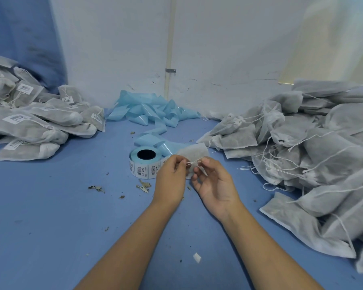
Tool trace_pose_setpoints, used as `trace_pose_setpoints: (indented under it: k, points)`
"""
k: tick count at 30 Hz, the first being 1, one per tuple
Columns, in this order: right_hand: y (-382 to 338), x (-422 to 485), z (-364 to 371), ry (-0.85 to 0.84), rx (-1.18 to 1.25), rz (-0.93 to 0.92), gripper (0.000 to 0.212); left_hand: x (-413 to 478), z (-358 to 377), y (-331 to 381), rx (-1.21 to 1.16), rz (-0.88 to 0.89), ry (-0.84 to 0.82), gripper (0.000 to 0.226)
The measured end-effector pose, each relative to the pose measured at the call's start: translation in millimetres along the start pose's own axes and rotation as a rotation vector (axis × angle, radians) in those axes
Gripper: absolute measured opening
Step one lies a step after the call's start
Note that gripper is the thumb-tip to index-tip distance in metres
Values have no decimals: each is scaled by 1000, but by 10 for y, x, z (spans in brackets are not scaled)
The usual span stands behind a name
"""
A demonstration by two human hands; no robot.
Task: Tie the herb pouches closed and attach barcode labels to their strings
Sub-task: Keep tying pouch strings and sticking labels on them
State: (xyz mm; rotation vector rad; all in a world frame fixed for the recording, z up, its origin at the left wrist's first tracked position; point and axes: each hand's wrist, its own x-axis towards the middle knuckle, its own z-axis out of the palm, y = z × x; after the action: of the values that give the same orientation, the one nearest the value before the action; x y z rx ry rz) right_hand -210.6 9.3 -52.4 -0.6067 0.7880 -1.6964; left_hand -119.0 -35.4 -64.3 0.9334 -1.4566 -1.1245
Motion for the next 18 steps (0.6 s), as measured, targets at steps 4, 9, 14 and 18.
trace_pose_setpoints:
  k: [4, 9, 14, 18]
  points:
    - [-6, 1, -4, 12, 59, 37, 4, -11, -23, 14, -96, -31, 13, 23]
    - [-32, -20, -11, -62, 159, 103, 12, 5, -65, -4, 128, 81, 17, 47]
    - [-35, -59, 20, -239, 193, 144, 35, 55, -115, -67, 308, 169, -6, 40]
    - [-52, -79, 25, -355, 213, 169, 26, 26, -102, -49, 321, 199, 68, 17]
